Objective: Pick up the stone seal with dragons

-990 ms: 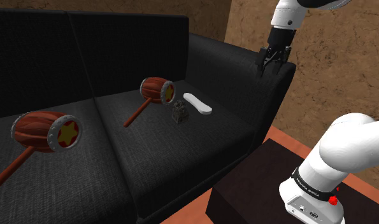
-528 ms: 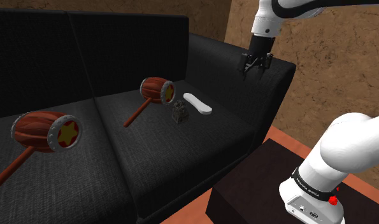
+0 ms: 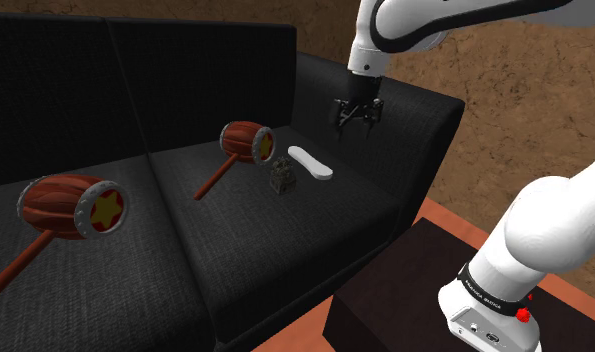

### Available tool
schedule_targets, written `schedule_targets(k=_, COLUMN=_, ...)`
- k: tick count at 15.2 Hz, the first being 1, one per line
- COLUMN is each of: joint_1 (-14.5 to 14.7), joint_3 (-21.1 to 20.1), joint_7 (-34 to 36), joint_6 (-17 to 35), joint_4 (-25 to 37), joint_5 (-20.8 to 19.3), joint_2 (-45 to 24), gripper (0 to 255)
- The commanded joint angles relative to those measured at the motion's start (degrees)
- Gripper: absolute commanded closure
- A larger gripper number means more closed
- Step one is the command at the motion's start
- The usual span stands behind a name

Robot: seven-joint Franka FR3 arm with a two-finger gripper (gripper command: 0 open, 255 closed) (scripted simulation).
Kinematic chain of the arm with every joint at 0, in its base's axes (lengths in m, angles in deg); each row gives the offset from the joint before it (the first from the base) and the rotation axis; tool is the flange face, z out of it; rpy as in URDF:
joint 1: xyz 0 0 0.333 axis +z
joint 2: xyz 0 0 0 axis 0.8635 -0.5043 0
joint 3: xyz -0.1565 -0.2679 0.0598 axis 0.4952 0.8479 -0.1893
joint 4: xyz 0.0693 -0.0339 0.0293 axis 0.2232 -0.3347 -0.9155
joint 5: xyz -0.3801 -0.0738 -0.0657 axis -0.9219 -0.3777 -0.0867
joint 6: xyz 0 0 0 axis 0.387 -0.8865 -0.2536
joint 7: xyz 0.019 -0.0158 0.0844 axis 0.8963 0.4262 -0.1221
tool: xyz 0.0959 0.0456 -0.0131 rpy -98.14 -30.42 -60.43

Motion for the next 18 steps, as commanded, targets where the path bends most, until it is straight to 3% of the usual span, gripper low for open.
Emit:
schedule_targets(k=1, joint_1=0.5, joint_3=-1.2, joint_7=1.7, joint_6=2.1, joint_4=2.0, joint_5=0.7, joint_2=-4.0, gripper=0)
schedule_targets(k=14, joint_1=3.8, joint_3=-6.4, joint_7=11.5, joint_6=10.4, joint_4=20.0, joint_5=0.4, joint_2=-29.8, gripper=0)
schedule_targets(k=18, joint_1=3.9, joint_3=-6.4, joint_7=11.3, joint_6=13.3, joint_4=18.2, joint_5=0.3, joint_2=-30.9, gripper=0)
